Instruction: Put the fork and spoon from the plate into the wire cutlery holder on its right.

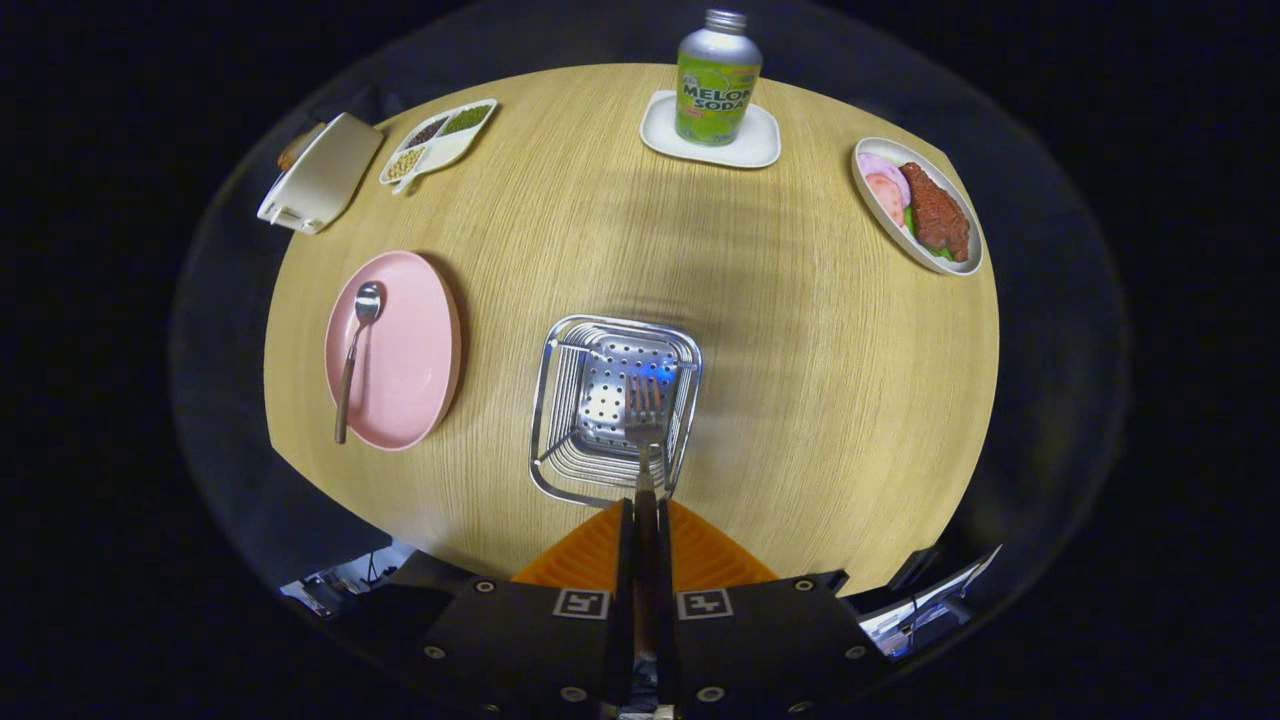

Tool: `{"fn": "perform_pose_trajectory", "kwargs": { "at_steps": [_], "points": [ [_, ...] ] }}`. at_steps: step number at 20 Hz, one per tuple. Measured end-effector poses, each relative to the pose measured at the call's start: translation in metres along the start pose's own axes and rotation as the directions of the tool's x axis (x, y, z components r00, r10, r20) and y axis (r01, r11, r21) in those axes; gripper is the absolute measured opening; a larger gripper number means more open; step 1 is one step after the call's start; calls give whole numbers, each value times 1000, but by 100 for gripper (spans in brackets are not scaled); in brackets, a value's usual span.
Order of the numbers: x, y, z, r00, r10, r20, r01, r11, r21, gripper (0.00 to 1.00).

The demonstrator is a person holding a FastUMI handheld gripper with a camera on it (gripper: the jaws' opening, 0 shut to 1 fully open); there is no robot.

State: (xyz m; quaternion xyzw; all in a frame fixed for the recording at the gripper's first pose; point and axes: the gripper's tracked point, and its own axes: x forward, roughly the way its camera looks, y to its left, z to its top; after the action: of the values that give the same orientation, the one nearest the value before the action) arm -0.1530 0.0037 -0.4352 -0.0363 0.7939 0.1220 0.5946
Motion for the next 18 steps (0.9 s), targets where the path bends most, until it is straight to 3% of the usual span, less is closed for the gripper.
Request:
{"fn": "perform_pose_trajectory", "kwargs": {
  "at_steps": [5,8,10,12,13,16,18],
  "points": [
    [-10,-9,21,986,-39,160,31,998,51,15],
    [-32,-9,43,945,-39,326,11,996,89,15],
    [-54,-6,61,888,-35,458,-11,995,98,15],
    [-73,-10,75,821,-71,567,17,995,99,21],
    [-84,-12,80,785,-87,613,29,994,104,32],
    [-117,-4,87,688,-102,719,7,991,134,47],
    [-146,8,90,606,-90,790,-26,991,132,68]
  ]
}}
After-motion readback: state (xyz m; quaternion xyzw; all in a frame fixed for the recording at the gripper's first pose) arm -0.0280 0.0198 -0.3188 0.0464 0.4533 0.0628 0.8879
